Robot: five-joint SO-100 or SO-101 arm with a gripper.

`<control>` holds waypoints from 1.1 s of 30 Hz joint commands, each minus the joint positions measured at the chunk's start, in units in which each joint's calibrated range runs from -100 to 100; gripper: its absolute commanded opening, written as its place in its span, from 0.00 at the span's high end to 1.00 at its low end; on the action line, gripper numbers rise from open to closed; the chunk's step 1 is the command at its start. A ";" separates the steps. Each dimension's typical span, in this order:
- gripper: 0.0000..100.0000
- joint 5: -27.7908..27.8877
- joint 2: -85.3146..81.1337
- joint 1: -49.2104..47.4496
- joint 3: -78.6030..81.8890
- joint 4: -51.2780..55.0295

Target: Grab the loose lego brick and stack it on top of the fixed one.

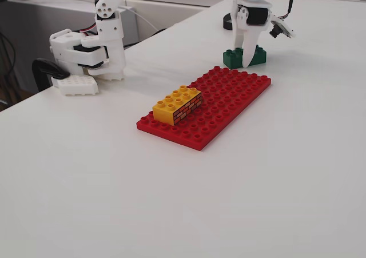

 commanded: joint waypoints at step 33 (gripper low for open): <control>0.95 55.47 -70.97 46.22 53.52 1.54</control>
